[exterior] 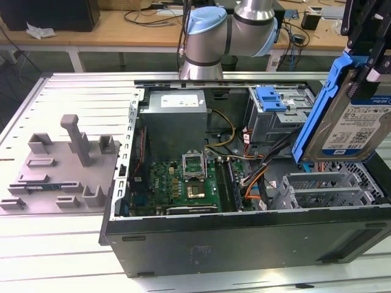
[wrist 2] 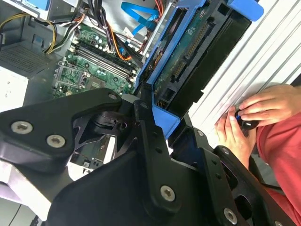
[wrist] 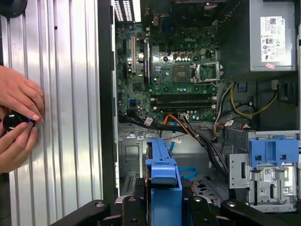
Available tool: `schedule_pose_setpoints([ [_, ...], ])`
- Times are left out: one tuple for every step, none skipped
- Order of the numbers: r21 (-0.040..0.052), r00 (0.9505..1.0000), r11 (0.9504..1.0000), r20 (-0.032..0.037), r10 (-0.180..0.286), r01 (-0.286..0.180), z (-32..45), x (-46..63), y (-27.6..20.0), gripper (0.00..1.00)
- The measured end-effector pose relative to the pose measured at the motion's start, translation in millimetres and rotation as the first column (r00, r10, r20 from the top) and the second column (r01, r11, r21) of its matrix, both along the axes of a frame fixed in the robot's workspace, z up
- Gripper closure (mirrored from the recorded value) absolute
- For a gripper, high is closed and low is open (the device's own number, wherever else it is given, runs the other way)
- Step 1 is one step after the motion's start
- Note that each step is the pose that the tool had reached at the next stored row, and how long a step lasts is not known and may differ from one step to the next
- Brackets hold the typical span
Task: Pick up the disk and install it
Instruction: 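Insert the disk into the insertion slot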
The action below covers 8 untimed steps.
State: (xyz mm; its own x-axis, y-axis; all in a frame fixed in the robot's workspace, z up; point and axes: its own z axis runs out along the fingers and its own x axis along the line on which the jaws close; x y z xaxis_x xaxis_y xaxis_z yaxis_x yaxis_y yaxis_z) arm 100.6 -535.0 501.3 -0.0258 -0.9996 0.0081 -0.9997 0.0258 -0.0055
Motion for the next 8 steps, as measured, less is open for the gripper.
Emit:
schedule_pose_setpoints([
  [0.0001,1.0,1.0,0.0,0.007,-0.007,-0.2,0.2,0.1,0.63],
  [0.0,0.9999,0.9999,0.0001,0.01,-0.01,-0.3,0.4,0.1,0.63],
  [-0.0001,0.9999,0.9999,0.0,0.012,-0.012,-0.3,0.6,0.2,0.63],
  [-0.0001,0.9999,0.9999,0.0,0.013,-0.013,-0.4,1.0,0.2,0.63],
  [-0.0001,0.9999,0.9999,0.0,0.013,-0.013,-0.5,1.5,0.3,0.63],
  [0.0002,0.9999,0.9999,0.0001,0.013,-0.013,-0.7,2.9,0.2,0.63],
  [0.0002,0.9999,0.9999,0.0001,0.013,-0.013,-0.8,4.2,0.2,0.63],
  [0.0001,0.9999,0.9999,0.0001,0.013,-0.013,-0.7,5.2,0.2,0.63],
])
